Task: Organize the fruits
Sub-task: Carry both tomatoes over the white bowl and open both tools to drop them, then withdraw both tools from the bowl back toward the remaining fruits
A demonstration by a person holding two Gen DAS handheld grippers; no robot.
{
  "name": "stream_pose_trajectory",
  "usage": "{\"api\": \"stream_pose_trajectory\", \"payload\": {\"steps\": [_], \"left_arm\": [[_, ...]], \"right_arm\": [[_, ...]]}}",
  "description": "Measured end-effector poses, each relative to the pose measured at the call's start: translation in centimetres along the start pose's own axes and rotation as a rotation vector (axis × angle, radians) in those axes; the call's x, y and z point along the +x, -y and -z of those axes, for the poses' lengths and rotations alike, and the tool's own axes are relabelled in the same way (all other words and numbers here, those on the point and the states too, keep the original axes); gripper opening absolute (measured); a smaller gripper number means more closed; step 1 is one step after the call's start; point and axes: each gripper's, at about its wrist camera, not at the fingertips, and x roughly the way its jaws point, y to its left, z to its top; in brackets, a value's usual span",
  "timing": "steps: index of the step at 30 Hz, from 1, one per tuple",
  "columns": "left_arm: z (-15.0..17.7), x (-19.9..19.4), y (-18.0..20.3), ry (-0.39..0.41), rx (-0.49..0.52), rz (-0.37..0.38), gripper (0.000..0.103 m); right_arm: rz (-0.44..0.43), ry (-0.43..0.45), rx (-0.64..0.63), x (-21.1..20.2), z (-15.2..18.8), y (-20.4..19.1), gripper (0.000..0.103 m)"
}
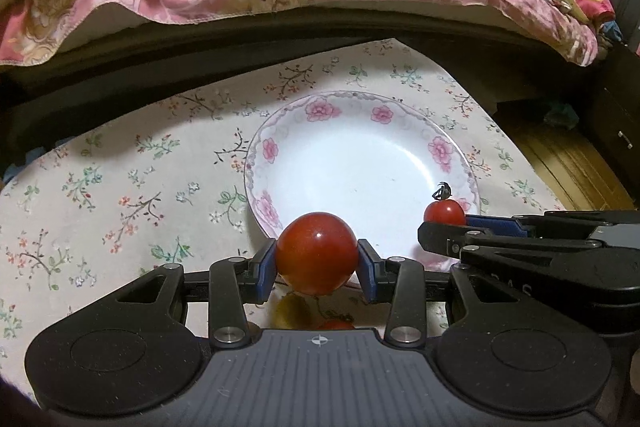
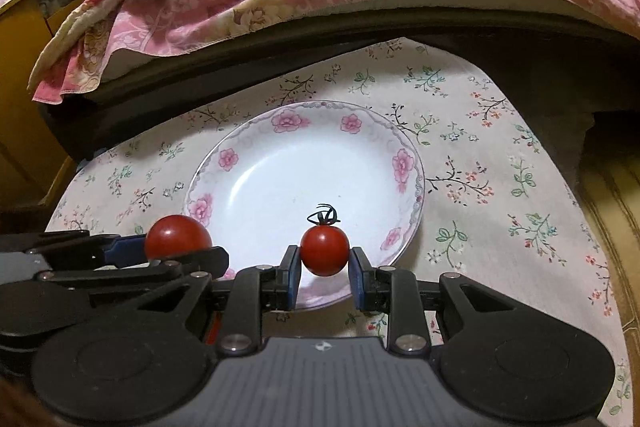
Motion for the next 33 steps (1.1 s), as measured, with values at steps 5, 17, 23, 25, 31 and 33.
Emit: {"api": "stream_pose_trajectory", "payload": {"steps": [5, 17, 23, 25, 31, 33], "left_arm": [[-0.2, 0.4, -0.3, 0.002, -0.014, 0.006, 0.049], [-0.4, 0.5, -0.4, 0.01, -0.031, 0.013, 0.054], [-0.5, 0.1, -0.1, 0.029, -0.016, -0.003, 0.057], [-0.5, 0.0, -0.2, 0.035, -0.021, -0.006, 0.059], [-0.7, -0.6, -0.7, 0.045, -0.036, -0.016, 0.06], [-0.7, -0.9, -0.7, 0.05, -0.036, -0.019, 0.061]], "right_arm": [[-0.003, 0.002, 0.005, 0.4, -0.2, 0.0, 0.03], [-0.011, 0.001, 0.052, 0.5, -0.4, 0.4, 0.031], [-0.011, 0.01, 0.075, 0.3, -0.6, 0.8, 0.033], [-0.01, 0.014, 0.076, 0.3, -0.6, 0.8, 0.034], [-0.006, 0.034, 0.089, -0.3, -0.8, 0.8, 0.034], [-0.006, 0.039, 0.085, -0.5, -0.8, 0.7, 0.034]]}}
